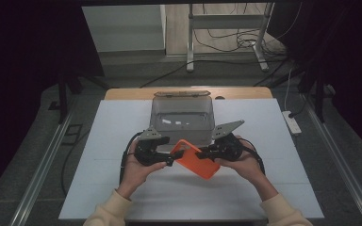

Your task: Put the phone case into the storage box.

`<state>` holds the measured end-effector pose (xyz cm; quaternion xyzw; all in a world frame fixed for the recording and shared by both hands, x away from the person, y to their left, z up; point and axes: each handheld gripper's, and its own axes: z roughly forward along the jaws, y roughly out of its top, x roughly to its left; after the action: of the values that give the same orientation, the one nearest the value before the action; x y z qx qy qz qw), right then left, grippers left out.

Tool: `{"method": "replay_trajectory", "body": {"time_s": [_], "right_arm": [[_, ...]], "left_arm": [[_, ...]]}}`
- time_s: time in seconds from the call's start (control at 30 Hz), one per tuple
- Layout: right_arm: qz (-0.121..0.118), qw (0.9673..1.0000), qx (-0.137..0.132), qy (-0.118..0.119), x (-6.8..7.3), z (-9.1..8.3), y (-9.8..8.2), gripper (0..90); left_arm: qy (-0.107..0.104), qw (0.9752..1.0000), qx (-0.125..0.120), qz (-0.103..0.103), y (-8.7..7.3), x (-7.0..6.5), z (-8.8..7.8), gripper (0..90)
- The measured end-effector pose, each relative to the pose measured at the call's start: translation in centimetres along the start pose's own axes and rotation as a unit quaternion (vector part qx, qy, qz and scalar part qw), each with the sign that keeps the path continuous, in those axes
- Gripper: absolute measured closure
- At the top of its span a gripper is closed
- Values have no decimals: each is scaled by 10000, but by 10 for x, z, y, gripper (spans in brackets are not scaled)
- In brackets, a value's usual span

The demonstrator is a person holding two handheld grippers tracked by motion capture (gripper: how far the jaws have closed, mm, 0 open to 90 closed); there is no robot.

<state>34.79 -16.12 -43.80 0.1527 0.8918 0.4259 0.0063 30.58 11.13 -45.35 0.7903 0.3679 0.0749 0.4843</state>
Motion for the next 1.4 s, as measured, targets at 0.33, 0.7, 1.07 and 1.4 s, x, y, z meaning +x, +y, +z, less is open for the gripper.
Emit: {"method": "replay_trajectory", "body": {"time_s": [0.33,0.7,1.07,1.4], "right_arm": [[-9,10000,-7,-67,-1,0,-1,804],[3,9999,-3,-101,-1,-2,-1,803],[-18,9999,-25,-131,-1,-4,-2,803],[-16,9998,19,-180,-2,-5,-3,803]], "left_arm": [[124,9999,-15,91,-4,-2,-8,173],[228,9997,24,51,-12,1,-16,172],[185,9998,-5,-44,-19,7,-25,173],[241,9997,36,-35,-26,9,-28,172]]}}
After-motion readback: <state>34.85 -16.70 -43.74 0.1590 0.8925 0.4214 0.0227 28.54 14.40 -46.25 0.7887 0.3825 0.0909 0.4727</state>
